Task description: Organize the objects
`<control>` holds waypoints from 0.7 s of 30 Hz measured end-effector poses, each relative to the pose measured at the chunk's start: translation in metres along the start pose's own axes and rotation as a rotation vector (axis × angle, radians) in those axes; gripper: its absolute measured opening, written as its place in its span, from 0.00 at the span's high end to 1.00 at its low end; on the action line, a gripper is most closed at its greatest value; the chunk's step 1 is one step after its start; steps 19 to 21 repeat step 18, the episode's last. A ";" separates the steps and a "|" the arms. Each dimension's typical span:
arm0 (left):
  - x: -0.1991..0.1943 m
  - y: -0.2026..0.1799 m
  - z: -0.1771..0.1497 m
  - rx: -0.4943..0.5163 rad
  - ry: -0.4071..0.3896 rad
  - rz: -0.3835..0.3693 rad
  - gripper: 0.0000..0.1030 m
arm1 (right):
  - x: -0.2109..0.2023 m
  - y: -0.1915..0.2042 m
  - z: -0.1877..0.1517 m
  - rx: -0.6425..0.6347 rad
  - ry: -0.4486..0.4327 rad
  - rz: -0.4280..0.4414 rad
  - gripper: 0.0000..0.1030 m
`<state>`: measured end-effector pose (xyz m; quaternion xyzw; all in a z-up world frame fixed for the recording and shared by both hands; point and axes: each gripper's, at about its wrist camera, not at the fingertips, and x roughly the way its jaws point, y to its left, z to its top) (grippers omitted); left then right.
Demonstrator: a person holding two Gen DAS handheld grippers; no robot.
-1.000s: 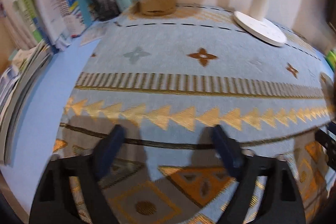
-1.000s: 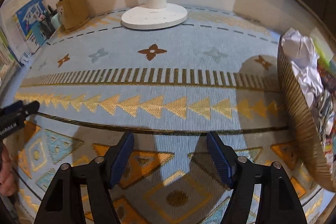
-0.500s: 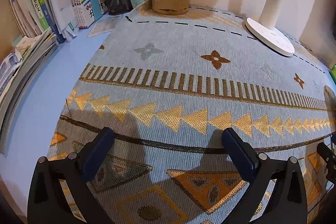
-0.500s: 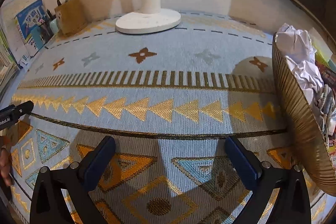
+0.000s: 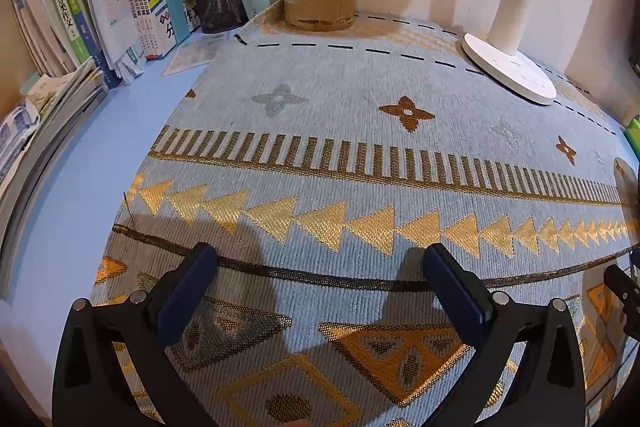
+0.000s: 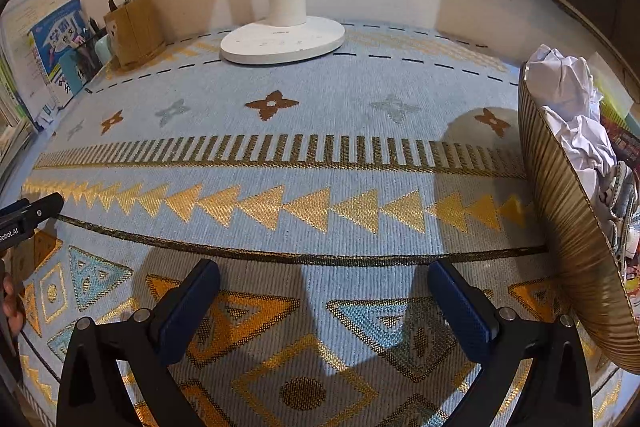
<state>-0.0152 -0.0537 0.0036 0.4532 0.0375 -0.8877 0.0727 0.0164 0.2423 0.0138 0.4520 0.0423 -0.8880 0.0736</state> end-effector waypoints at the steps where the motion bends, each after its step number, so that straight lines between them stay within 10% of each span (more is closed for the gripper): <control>1: 0.000 0.000 0.000 0.000 0.000 -0.001 0.00 | 0.000 0.000 0.000 0.000 0.000 0.000 0.00; 21: 0.001 0.002 0.000 0.001 -0.001 -0.002 0.00 | 0.000 0.001 0.001 0.000 0.000 -0.001 0.00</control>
